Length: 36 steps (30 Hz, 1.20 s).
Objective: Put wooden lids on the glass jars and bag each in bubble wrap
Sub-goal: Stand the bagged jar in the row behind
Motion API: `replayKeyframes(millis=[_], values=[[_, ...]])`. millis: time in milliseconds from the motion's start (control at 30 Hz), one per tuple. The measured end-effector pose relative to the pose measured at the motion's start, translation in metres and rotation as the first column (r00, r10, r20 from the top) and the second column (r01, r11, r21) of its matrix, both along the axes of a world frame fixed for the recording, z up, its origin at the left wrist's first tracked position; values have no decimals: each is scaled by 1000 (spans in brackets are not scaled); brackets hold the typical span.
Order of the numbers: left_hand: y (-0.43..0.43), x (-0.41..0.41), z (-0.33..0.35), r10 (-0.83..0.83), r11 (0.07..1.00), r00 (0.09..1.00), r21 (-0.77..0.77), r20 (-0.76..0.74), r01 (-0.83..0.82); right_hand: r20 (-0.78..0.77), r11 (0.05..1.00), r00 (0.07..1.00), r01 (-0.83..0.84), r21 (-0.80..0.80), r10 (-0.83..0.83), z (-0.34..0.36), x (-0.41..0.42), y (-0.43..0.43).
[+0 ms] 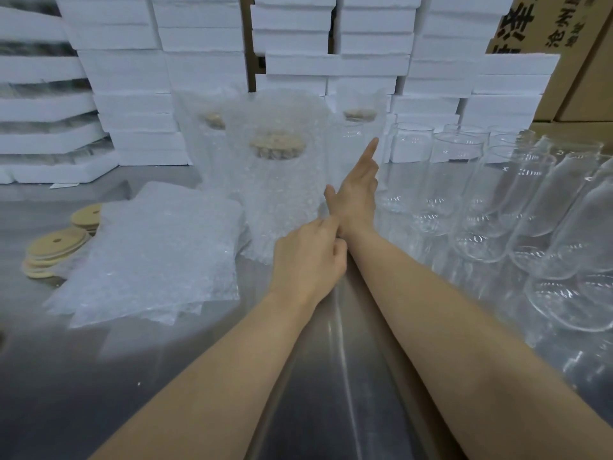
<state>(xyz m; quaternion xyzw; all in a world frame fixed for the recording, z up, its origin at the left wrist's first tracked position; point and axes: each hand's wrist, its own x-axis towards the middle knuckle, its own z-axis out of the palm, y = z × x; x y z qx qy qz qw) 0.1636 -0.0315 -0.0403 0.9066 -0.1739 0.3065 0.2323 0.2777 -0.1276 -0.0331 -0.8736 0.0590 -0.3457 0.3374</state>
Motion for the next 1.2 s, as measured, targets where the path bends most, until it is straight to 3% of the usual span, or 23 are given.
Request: replayKeyframes(millis=[333, 467, 700, 867, 1200], values=[[19, 4, 5, 104, 978, 994, -175, -38, -109, -33, 997, 998, -54, 62, 56, 0, -61, -1], [28, 2, 8, 135, 966, 983, -203, -127, -159, -24, 990, 994, -102, 92, 105, -5, -97, -9], [34, -27, 10, 18, 951, 972, -295, -233, -88, -9, 958, 967, -251, 136, 254, -10, -150, -26], [44, -53, 0, -152, 894, 958, -446, -242, 29, -38, 850, 875, -458, 260, 483, -4, -167, -33], [49, -54, -1, -185, 885, 941, -463, -282, 35, -71, 772, 786, -580, 260, 614, -7, -166, -23]])
